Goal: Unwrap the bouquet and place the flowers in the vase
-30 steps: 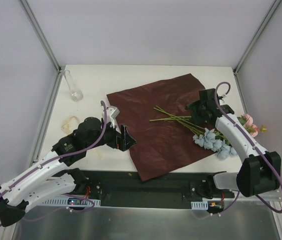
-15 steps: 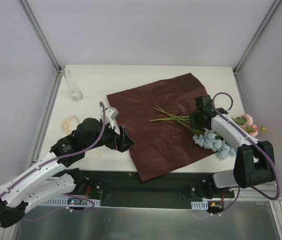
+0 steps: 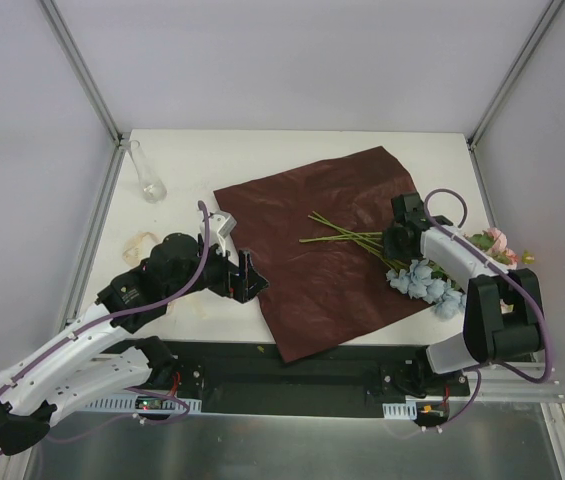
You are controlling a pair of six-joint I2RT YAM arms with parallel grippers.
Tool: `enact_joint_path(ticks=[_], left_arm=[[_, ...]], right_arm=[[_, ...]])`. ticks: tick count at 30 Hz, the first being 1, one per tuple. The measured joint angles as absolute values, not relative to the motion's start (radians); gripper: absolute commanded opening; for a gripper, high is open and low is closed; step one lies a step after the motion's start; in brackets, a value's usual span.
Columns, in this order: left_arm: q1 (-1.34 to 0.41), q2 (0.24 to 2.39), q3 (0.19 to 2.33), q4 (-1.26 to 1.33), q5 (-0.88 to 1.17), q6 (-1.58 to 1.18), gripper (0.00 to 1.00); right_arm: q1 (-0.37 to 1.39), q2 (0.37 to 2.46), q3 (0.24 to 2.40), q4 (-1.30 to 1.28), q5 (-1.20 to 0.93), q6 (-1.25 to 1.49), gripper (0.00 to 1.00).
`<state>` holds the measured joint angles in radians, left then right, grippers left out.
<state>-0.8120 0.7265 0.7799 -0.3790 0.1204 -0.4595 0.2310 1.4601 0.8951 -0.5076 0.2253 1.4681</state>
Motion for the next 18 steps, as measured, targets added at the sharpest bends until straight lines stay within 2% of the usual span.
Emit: enact_joint_path(ticks=[16, 18], left_arm=[[-0.812, 0.727, 0.807, -0.411, 0.098, -0.429, 0.95], [-0.812, 0.727, 0.811, -0.418, 0.095, -0.425, 0.95]], right_arm=[[0.2, 1.551, 0.888, -0.459, 0.225, 1.508, 0.29], [0.197, 1.558, 0.888, -0.452, 0.222, 1.513, 0.21]])
